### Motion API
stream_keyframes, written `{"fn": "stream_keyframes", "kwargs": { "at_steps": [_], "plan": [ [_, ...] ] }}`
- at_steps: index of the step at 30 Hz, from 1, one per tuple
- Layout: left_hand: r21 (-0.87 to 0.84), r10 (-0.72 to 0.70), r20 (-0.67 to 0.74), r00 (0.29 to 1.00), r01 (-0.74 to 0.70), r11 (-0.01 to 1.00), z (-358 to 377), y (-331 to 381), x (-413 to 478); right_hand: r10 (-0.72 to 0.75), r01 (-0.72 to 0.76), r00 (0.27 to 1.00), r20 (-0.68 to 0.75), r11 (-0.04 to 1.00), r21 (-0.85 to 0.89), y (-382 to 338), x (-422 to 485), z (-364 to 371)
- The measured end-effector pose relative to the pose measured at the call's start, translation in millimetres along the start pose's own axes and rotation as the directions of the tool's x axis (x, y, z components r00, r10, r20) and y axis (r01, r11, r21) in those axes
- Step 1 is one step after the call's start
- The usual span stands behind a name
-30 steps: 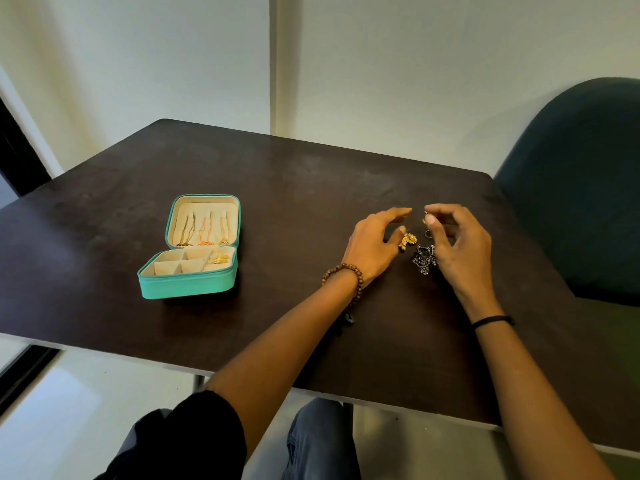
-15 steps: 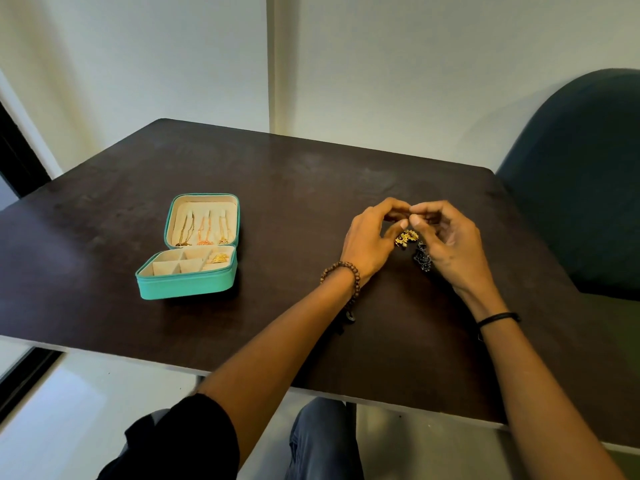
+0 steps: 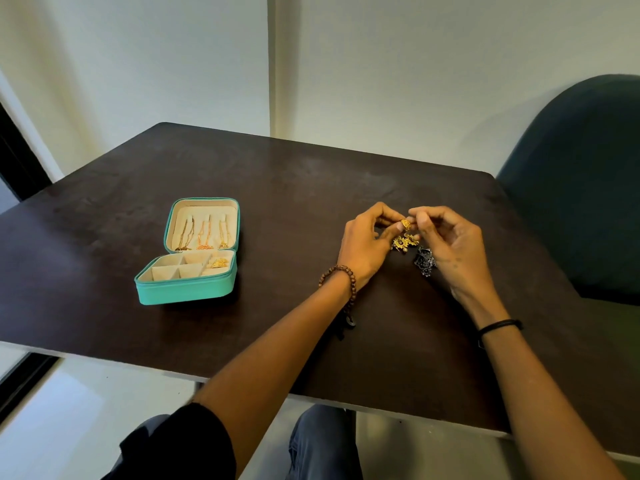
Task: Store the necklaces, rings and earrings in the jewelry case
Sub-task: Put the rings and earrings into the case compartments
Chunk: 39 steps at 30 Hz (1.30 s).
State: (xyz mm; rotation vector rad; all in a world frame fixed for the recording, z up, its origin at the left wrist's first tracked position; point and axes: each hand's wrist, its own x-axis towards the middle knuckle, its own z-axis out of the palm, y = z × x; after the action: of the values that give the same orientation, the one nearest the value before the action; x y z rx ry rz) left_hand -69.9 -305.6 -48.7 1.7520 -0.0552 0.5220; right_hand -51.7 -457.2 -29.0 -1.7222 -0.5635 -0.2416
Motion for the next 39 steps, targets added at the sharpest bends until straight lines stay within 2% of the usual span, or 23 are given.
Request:
{"fn": "stream_keyframes", "kwargs": {
  "at_steps": [4,8,15,19,22,25,28,32,36,39],
  "plan": [
    [-0.002,-0.007,-0.01,1.0,0.007,1.0,-0.7,-0.5,1.4,-0.084,0.077,0.996,-0.026,0.978,-0.192,-5.8,-0.7,5.2],
    [-0.008,-0.053,-0.029,0.998,0.053,0.999,-3.1,5.0,0.0,-0.196,0.176,0.981,-0.007,0.895,-0.41,-12.3,6.8,8.4],
    [0.054,-0.06,-0.036,0.998,0.062,0.997,-11.2,13.8,-7.4,-0.163,0.144,0.987,0.013,0.834,-0.533,-28.2,-0.1,15.3],
    [0.202,0.002,-0.035,0.999,0.005,0.979,-27.5,23.3,-16.0,-0.086,0.056,0.995,-0.043,0.884,-0.464,-44.6,-11.9,21.5],
    [0.367,0.055,-0.004,0.998,-0.049,0.929,-49.3,35.9,-27.2,0.008,-0.033,0.997,-0.079,0.949,-0.315,-56.6,-20.6,31.6],
    [0.511,0.095,-0.002,0.996,-0.081,0.856,-79.5,50.3,-41.2,0.094,-0.101,0.994,-0.059,0.986,-0.13,-67.9,-28.4,49.8],
    [0.594,0.122,-0.024,0.992,-0.084,0.8,-113.7,65.7,-56.1,0.111,-0.111,0.994,-0.013,0.994,-0.01,-79.4,-34.3,71.9],
    [0.678,0.165,-0.034,0.986,-0.099,0.728,-167.5,83.1,-74.8,0.085,-0.088,0.995,0.044,0.994,0.059,-95.1,-38.7,102.9],
    [0.809,0.139,-0.026,0.99,-0.061,0.584,-221.4,83.2,-93.9,0.088,-0.094,0.989,0.117,0.994,0.047,-107.6,-41.6,135.6],
    [0.807,0.046,-0.082,0.996,0.039,0.589,-250.0,75.2,-109.3,0.095,-0.101,0.979,0.179,0.995,0.025,-114.5,-43.5,158.3]
  ]
}}
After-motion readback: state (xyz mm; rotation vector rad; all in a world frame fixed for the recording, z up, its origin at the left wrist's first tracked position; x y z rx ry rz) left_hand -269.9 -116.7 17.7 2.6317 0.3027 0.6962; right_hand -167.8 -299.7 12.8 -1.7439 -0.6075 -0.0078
